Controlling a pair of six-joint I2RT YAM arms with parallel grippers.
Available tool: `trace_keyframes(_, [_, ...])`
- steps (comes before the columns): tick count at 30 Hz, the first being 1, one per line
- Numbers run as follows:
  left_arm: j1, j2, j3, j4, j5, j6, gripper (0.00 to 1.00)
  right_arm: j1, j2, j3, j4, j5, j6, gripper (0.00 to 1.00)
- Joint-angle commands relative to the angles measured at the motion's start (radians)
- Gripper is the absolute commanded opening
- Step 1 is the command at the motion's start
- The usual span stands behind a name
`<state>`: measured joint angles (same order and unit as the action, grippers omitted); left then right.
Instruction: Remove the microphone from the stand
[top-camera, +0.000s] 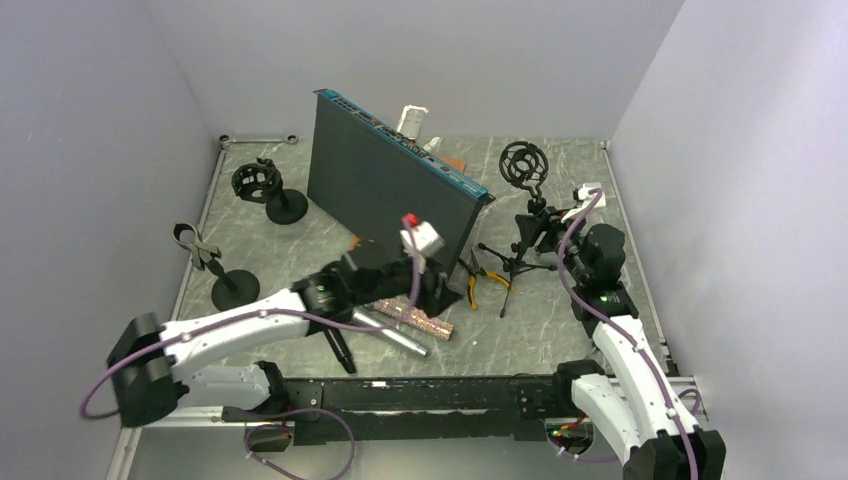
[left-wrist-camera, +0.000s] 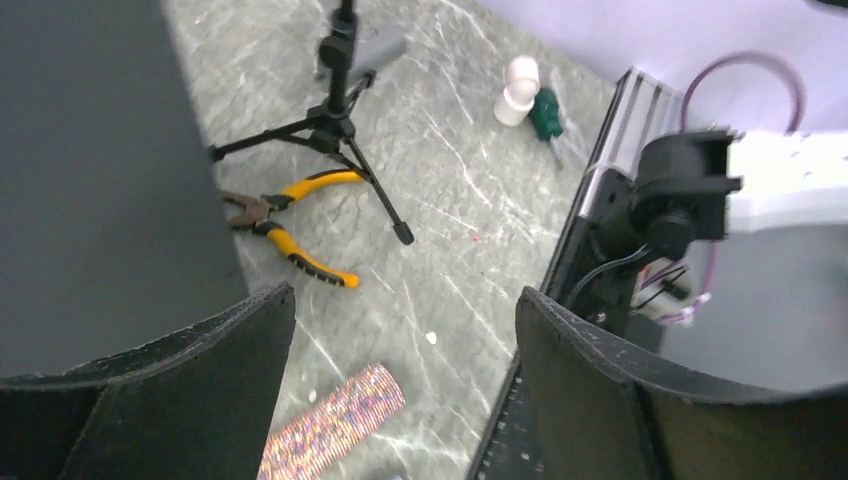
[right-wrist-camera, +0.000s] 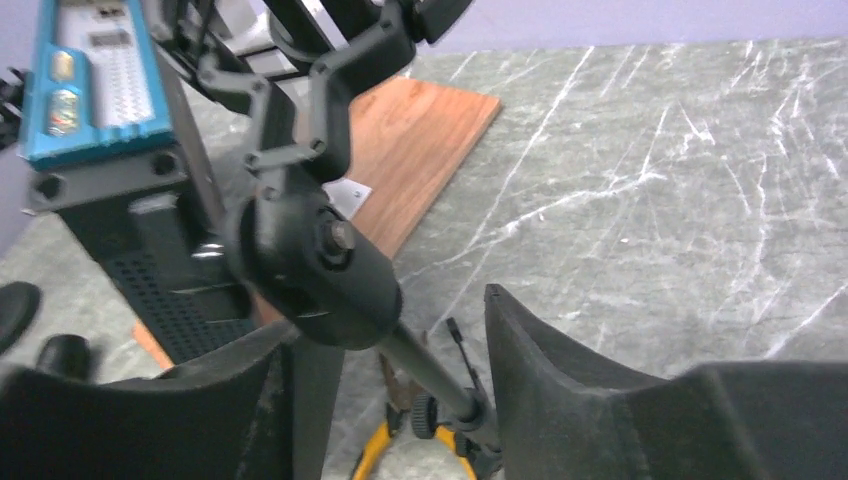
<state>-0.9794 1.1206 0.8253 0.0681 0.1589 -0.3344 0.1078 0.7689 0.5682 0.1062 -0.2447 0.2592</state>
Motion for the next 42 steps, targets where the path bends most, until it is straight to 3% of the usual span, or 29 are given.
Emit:
trace_keyframes(1, [-0.133,0.171,0.053,0.329,-0.134,0.31,0.84,0.0,0.047,-0.044,0.164,-0.007,-0.064,0.49])
trace_keyframes(7, [-0.171,0.442,0.208,0.429,-0.155,0.456,0.83,0.001,0.062,-0.093,0.228,0.003,-0.106,0.3])
trace_keyframes(11, [-0.171,0.572,0.309,0.441,-0.18,0.513,0.84,0.0,0.007,-0.13,0.248,0.031,-0.114,0.02])
trace_keyframes(12, [-0.171,0.6,0.332,0.435,-0.208,0.523,0.84,0.002,-0.008,-0.135,0.236,0.045,-0.116,0.0])
trace_keyframes(18, [-0.17,0.712,0.423,0.434,-0.24,0.542,0.76,0.001,-0.094,-0.16,0.169,0.095,-0.138,0.0])
trace_keyframes(21, [-0.157,0.732,0.443,0.425,-0.19,0.481,0.73,0.001,-0.123,-0.174,0.149,0.133,-0.138,0.0])
trace_keyframes(26, [-0.15,0.758,0.453,0.44,-0.169,0.402,0.56,0.004,-0.144,-0.174,0.098,0.15,-0.137,0.0])
trace_keyframes(29, [-0.142,0.77,0.477,0.424,-0.146,0.345,0.55,0.006,-0.161,-0.175,0.073,0.144,-0.132,0.0])
trace_keyframes(38, [-0.075,0.812,0.595,0.303,0.001,-0.106,0.58,0.008,-0.211,-0.183,0.07,0.152,-0.133,0.0])
trace_keyframes(42, [-0.064,0.837,0.622,0.28,0.036,-0.209,0.55,0.007,-0.212,-0.184,0.076,0.154,-0.132,0.0])
